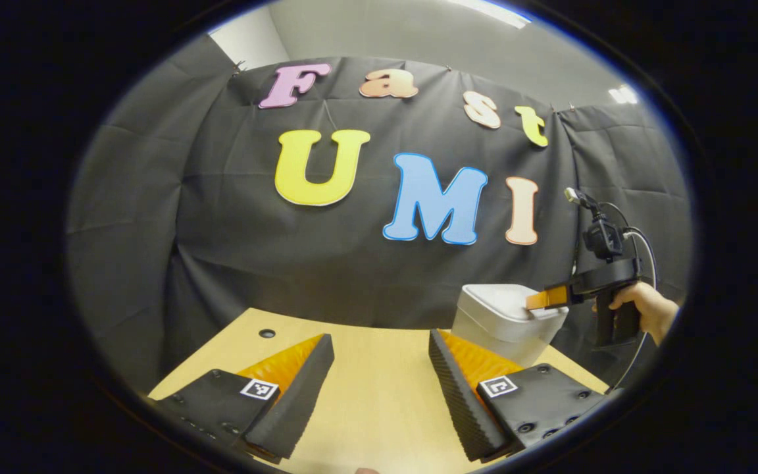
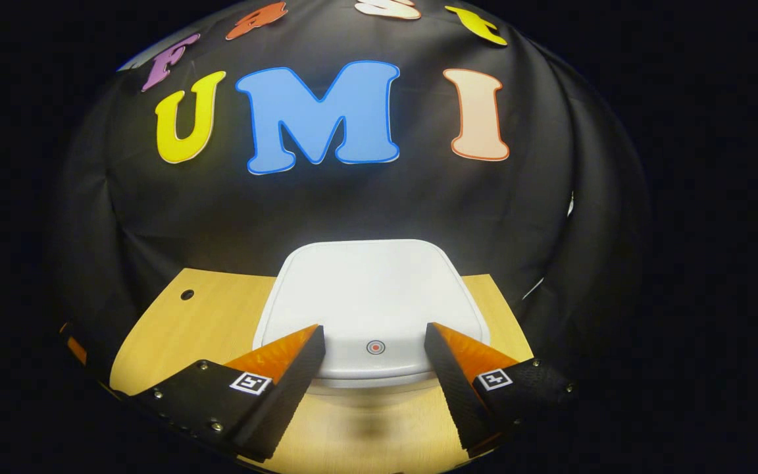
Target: Press the lid of the desktop garbage bin to open it, pick up the crumpled paper on the desktop and throw it into the bin, then pick up the pop can on the desktop and drop it into the bin, and finally close the garbage bin lid.
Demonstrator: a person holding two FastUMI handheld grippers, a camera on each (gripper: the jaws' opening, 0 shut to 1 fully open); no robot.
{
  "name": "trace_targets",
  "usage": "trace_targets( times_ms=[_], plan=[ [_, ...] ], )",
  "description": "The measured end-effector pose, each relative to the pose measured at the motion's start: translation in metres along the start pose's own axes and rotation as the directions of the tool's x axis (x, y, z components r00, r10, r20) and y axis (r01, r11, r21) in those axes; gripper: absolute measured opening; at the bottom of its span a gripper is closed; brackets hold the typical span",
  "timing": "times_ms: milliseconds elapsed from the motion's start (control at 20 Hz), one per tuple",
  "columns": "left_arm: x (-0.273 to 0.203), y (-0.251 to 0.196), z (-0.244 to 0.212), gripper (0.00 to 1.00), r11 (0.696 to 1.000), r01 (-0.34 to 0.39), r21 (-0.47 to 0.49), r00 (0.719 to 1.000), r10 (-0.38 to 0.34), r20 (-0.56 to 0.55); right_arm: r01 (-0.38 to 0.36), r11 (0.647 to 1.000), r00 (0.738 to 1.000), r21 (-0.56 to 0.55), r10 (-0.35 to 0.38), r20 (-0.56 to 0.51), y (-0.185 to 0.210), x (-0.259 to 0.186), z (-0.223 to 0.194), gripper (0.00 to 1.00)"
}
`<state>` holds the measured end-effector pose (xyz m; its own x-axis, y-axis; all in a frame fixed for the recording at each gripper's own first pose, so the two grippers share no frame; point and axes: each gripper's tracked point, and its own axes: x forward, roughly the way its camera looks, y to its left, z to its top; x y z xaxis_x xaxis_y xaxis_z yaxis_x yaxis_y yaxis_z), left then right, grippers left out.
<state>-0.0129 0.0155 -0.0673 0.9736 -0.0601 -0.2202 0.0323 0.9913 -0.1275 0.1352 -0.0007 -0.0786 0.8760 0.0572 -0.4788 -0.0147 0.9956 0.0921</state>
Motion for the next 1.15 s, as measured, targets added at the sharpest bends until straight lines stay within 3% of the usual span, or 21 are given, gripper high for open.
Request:
trace_targets(
  times_ms=[350, 650, 1150],
  plan=[
    [0.003, 0.013, 0.011, 0.95, 0.999, -0.034, 0.031, 0.999, 0.034, 0.009, -0.002, 1.000, 0.981, 0.027, -0.003, 0.193, 0.018, -0.038, 0.005, 0.97],
    [0.011, 0.013, 0.026, 0.96, 0.999, -0.034, 0.039, 0.999, 0.033, 0.035, 0.038, 0.998, 0.910, -0.046, -0.016, 0.415, 0.031, -0.102, 0.035, 0.97],
    [-0.005, 0.023, 0.047, 0.95, 0.996, -0.072, 0.048, 0.992, 0.067, 0.105, 0.151, 0.975, 0.804, -0.161, -0.026, 0.594, 0.050, -0.163, 0.060, 0.96]
  ],
)
